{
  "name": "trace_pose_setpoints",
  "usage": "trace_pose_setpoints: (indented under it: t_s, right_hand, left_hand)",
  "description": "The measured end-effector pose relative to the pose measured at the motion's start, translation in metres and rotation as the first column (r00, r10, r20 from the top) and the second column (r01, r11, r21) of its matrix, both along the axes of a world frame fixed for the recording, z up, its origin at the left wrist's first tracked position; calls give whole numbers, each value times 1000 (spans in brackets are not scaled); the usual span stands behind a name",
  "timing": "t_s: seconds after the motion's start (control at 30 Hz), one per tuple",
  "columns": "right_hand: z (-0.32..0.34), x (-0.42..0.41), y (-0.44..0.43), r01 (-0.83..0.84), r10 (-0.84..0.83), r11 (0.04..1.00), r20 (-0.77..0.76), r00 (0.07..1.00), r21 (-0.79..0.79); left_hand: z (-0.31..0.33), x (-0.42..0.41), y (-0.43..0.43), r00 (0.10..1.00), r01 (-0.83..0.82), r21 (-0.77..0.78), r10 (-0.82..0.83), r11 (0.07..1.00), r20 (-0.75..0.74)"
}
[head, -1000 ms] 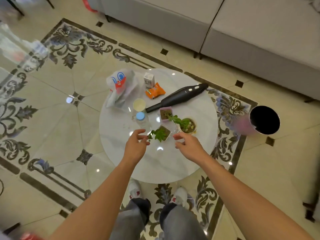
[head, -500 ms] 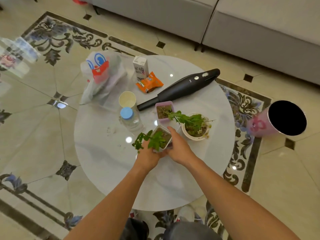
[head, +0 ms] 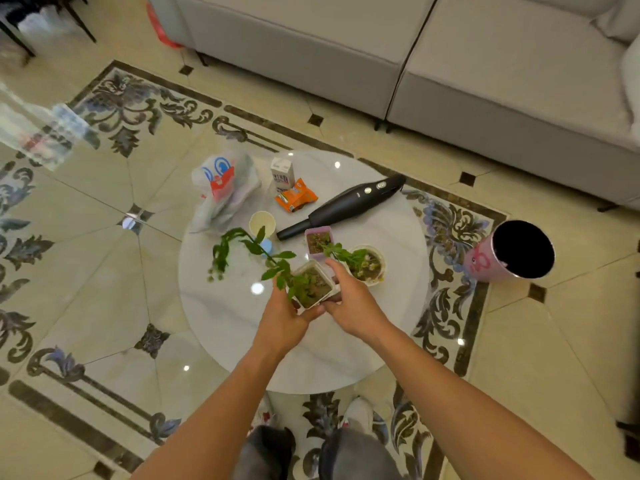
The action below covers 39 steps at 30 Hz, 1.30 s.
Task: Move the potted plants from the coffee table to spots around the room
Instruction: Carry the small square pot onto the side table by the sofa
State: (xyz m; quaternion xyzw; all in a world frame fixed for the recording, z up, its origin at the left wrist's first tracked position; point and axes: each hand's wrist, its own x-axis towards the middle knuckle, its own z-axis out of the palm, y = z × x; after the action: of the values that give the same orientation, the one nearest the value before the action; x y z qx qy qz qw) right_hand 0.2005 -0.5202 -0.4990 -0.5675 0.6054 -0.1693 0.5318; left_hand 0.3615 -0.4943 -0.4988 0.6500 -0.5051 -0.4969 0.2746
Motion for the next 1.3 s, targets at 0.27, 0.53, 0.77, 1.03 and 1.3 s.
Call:
trace_pose_setpoints:
  t_s: [0.27, 0.53, 0.77, 1.03, 1.3]
  right_hand:
    - [197, -19, -6, -239, 227, 965, -112, 967, -110]
    - [331, -49, 1, -87, 48, 965, -159, 986, -249]
    - [378, -110, 33, 97, -171, 929, -181, 968, -358]
    - [388, -191, 60, 325, -376, 860, -56, 925, -394]
    - [378, -332, 71, 416, -478, 792, -31, 878, -447]
  left_hand:
    - [184, 4, 1, 982, 177, -21, -178, 984, -57]
    - [296, -21, -18, 943, 287, -203, -313, 936, -110]
    - [345, -78, -25, 863, 443, -297, -492, 846, -114]
    - [369, -166, -27, 798, 533, -347, -594, 772, -97]
    - [372, -311, -29, 751, 582, -354, -651, 732, -111]
